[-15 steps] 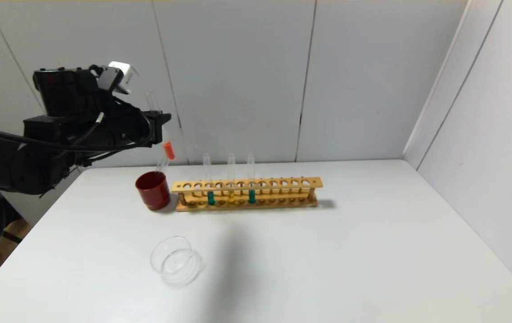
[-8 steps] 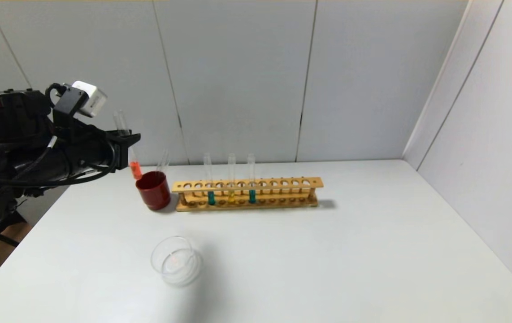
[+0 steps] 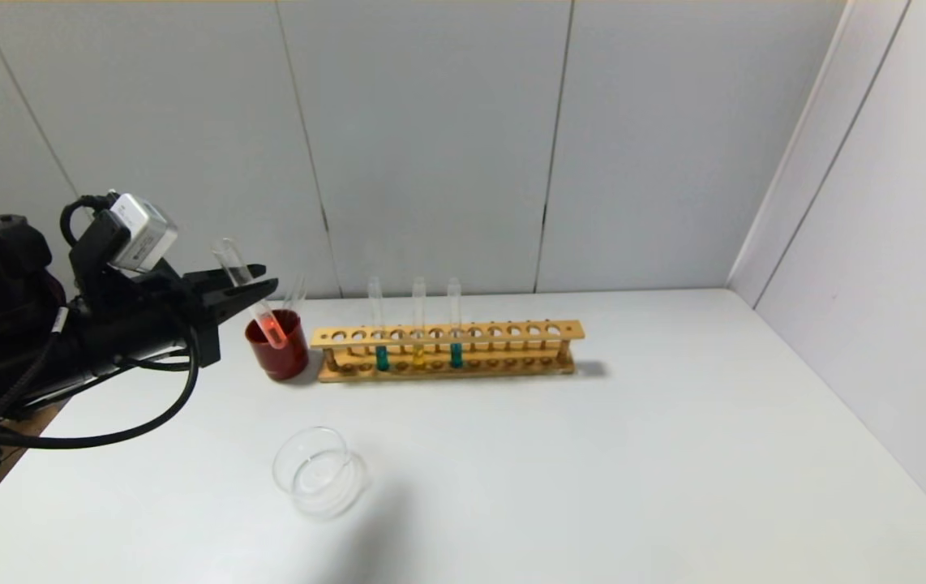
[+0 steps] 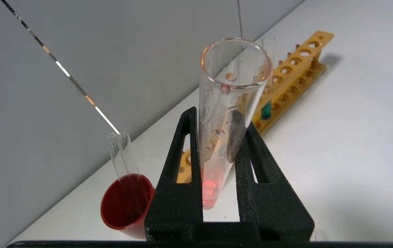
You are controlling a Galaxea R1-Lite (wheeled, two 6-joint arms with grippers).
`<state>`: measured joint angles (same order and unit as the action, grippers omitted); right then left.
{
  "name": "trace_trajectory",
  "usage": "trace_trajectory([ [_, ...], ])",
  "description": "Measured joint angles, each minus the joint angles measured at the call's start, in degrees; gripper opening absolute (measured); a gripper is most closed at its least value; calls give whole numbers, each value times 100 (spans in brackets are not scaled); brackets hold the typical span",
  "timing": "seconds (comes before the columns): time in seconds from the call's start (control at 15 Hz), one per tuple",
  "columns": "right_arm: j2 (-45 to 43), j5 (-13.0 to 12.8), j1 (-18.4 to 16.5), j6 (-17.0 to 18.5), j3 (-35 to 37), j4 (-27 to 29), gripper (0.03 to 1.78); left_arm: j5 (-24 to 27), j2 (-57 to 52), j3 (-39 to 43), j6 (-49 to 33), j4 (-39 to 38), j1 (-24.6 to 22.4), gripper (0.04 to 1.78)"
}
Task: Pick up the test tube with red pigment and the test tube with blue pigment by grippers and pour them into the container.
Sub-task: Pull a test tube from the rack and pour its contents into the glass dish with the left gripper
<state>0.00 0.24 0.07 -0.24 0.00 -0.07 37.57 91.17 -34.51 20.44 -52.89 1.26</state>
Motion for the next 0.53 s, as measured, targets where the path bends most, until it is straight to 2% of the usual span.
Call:
trace_trajectory([
  [0.27,0,-2,2,0,0,-2,175,405,22,591,1034,33,-55,32],
  [0.53,0,0,0,2,0,-2,175,475,183,933,2150,48,-222,32],
])
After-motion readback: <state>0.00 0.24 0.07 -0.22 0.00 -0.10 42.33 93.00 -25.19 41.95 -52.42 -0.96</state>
